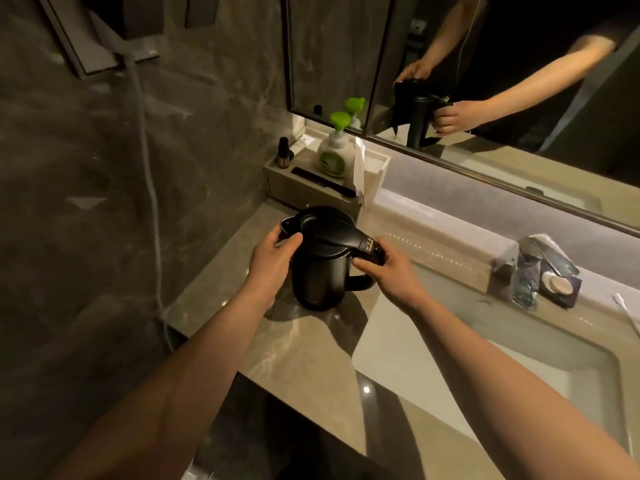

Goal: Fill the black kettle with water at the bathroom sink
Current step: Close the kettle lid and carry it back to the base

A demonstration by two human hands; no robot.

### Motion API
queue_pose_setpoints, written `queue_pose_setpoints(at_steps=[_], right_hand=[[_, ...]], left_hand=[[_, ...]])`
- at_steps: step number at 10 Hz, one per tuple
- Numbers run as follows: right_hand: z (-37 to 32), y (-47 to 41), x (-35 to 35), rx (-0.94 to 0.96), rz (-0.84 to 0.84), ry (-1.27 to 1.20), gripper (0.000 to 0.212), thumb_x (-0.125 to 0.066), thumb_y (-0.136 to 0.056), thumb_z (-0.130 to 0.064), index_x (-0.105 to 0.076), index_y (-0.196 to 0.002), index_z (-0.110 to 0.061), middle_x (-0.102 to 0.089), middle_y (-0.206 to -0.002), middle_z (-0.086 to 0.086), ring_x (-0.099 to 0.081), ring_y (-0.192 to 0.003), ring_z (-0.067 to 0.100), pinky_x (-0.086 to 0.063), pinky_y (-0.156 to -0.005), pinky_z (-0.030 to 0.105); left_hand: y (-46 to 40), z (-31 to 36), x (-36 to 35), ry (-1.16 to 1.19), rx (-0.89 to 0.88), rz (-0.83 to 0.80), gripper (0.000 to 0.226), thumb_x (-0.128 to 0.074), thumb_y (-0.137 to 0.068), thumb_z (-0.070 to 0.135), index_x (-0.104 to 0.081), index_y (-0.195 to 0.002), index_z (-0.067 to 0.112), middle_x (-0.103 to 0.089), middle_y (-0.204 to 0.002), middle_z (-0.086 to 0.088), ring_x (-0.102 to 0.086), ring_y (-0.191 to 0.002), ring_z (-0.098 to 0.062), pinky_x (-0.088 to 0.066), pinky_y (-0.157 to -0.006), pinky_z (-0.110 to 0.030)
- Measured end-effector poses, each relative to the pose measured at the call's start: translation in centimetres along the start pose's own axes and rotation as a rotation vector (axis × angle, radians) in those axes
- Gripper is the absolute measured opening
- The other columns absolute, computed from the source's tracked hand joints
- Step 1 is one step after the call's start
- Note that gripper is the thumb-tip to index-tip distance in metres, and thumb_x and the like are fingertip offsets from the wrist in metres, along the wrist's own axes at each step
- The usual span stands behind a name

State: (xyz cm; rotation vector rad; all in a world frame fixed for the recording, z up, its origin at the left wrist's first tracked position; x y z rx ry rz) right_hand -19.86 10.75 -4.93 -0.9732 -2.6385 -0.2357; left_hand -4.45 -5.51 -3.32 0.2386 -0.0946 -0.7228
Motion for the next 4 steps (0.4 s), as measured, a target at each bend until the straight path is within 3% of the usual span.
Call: queue_pose_setpoints(at_steps=[1,3,4], right_hand=[[0.65,-0.09,-0.3,-0.007,-0.021,0.021,0.021,-0.073,-0.087,-0.009,-0.06,-0.104,-0.006,-0.062,-0.088,0.005,-0.057,-0.078,0.012,-0.048,-0.071,0.026],[1.28,-0.48,-0.49,0.007,-0.049,0.028,0.026,-0.073,-0.086,-0.005,-0.062,-0.109,-0.01,-0.066,-0.091,-0.004,-0.06,-0.079,-0.007,-0.045,-0.071,0.01],[0.49,-0.18,-0.06,-0.024,-0.098,0.041,0.033,-0.073,-0.086,-0.008,-0.059,-0.117,-0.01,-0.065,-0.1,0.001,-0.061,-0.091,0.002,-0.045,-0.08,0.025]], left_hand=[[-0.16,-0.46,0.35,0.011,0.01,-0.012,0.039,-0.06,-0.091,0.024,-0.056,-0.13,0.027,-0.063,-0.123,0.004,-0.059,-0.111,-0.01,-0.049,-0.093,-0.031],[0.02,-0.6,-0.14,0.077,0.007,0.01,0.043,-0.06,-0.092,0.022,-0.052,-0.134,0.024,-0.06,-0.127,0.0,-0.058,-0.113,-0.013,-0.052,-0.092,-0.036],[0.69,-0.53,-0.33,0.061,-0.01,0.005,0.039,-0.056,-0.095,0.022,-0.052,-0.134,0.021,-0.06,-0.126,-0.001,-0.057,-0.115,-0.015,-0.05,-0.095,-0.04]])
Point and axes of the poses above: each hand's wrist, its own y-axis away from the middle knuckle, its own x-axis out of the back of the hand, z = x × y, the point moved 1 cm from there along -y, towards the middle knuckle
